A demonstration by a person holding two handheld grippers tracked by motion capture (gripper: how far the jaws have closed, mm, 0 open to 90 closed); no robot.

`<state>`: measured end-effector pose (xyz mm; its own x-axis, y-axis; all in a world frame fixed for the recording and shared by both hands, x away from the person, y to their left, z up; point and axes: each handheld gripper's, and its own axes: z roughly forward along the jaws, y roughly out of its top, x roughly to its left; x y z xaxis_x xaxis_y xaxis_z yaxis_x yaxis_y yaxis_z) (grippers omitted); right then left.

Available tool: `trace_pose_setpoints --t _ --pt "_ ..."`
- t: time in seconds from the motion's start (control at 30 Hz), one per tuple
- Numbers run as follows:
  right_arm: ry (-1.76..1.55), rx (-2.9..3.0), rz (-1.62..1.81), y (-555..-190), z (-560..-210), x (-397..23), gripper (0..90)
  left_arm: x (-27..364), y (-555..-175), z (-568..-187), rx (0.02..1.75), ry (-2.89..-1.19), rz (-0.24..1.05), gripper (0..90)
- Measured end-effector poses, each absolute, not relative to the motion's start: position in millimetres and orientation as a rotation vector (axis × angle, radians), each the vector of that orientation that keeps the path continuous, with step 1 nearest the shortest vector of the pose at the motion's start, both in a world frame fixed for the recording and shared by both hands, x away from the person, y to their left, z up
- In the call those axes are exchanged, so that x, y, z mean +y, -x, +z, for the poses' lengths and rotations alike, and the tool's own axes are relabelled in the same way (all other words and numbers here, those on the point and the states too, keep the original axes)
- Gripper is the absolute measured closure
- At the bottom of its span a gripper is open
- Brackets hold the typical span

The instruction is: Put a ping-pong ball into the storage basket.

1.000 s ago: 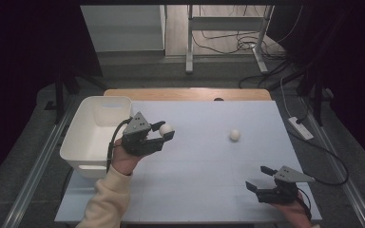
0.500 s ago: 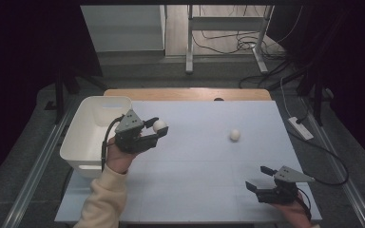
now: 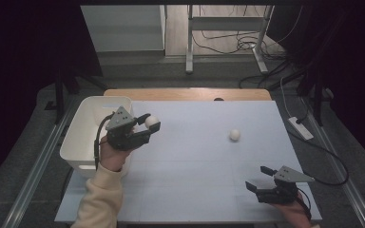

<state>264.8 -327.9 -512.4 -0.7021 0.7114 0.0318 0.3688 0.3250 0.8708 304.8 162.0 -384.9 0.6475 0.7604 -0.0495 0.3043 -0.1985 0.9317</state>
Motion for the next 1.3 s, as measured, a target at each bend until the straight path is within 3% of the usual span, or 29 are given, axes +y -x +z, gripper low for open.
trace_pose_setpoints --t 1.3 --pt "-0.962 2.239 1.329 -264.5 -512.4 -327.8 13.1 202.8 -305.0 -380.5 0.978 -1.702 0.583 50.9"
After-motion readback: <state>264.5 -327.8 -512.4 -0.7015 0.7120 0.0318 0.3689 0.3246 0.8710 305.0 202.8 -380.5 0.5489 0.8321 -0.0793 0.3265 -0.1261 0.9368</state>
